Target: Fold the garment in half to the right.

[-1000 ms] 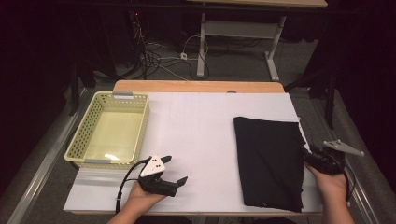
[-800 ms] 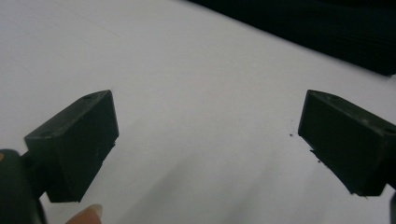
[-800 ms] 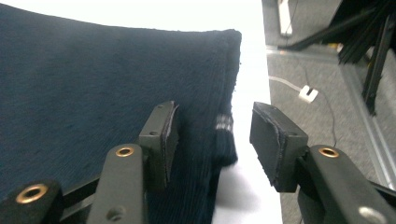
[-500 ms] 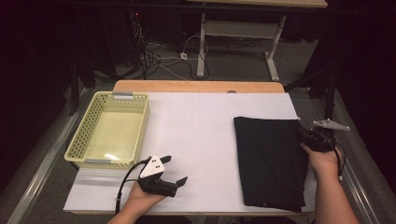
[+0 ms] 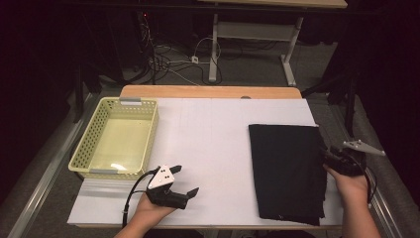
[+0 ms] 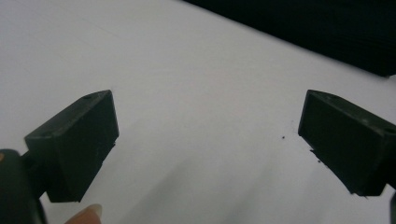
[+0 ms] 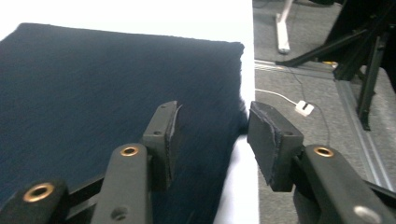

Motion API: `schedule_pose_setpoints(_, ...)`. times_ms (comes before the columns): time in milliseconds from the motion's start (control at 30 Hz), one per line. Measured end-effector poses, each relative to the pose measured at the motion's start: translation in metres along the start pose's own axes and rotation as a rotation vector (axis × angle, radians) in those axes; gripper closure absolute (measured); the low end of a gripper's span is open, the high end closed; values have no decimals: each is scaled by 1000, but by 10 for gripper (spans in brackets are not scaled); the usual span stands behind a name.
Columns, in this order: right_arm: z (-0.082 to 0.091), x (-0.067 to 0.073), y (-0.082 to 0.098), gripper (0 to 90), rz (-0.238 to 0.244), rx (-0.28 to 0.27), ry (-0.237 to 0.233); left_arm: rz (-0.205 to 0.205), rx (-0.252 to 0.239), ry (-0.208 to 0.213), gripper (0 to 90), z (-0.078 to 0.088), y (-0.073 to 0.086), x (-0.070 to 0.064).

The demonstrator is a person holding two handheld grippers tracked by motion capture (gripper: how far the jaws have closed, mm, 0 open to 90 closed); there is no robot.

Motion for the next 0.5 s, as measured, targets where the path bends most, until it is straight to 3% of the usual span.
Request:
schedule_pose_setpoints(200,39,28,25,497,42,-14,-65,2,-5,0,47,0,0,0)
schedule_pose_setpoints(500,85,70,52,479,105,-38,-112,8,-11,2,46,1,0,1)
Point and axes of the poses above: each handheld gripper's, and its own axes: z roughly backward along the jaws, y roughly out of its underside, x roughly to its left, the point moved 8 cm from there along -z, roughly forward along the jaws, and after that the axes turned 5 degrees about -z, right-handed, at the moved point
